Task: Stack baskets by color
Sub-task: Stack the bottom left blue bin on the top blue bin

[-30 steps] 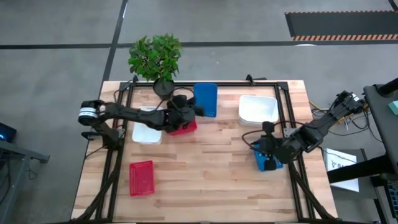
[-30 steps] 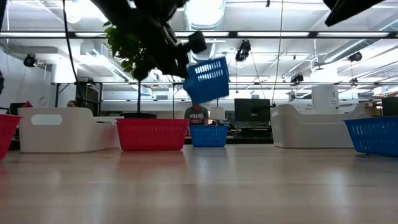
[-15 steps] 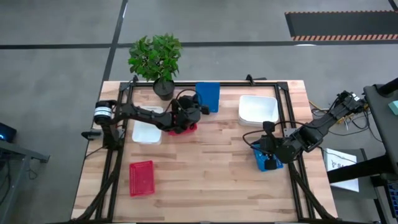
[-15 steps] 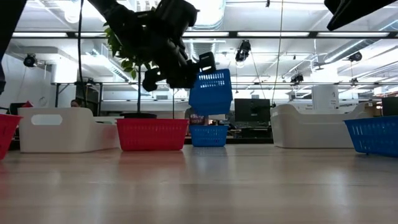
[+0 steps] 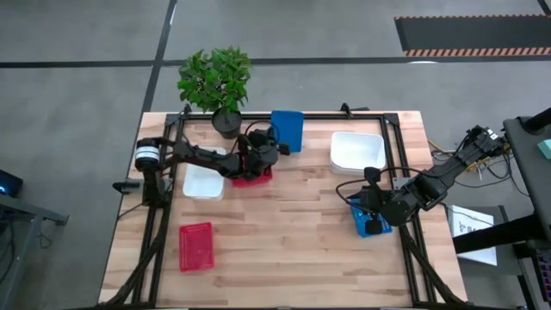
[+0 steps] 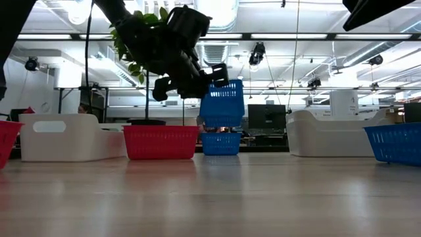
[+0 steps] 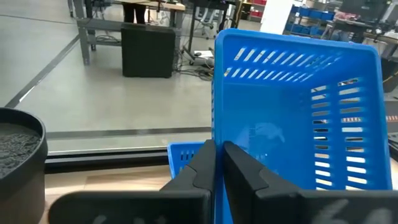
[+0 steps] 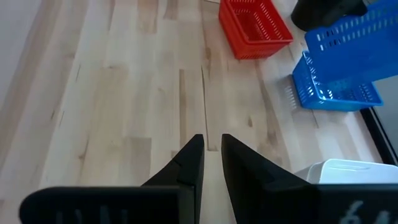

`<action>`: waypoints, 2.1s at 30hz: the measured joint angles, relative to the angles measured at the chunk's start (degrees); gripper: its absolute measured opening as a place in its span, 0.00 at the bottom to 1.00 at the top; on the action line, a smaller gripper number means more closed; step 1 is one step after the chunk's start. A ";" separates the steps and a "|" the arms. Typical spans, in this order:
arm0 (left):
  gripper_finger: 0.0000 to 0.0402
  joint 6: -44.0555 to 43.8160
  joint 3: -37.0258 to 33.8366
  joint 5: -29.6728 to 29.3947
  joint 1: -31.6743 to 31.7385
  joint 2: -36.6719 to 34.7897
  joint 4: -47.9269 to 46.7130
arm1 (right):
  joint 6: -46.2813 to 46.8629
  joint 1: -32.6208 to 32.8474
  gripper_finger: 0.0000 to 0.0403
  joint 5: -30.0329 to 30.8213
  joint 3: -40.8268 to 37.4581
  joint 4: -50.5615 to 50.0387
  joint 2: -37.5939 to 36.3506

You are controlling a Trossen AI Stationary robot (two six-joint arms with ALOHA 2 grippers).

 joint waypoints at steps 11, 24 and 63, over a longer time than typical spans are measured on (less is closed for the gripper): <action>0.00 -0.03 -0.43 1.95 1.15 0.00 -0.03 | 0.22 0.00 0.12 0.00 0.00 0.88 0.02; 0.00 -0.05 -0.55 2.31 1.42 0.00 -0.09 | 0.55 0.00 0.12 0.00 0.00 0.86 0.02; 0.17 14.85 -0.56 6.49 -4.60 -7.65 -0.13 | 0.21 -0.04 0.12 0.72 -2.96 4.31 0.08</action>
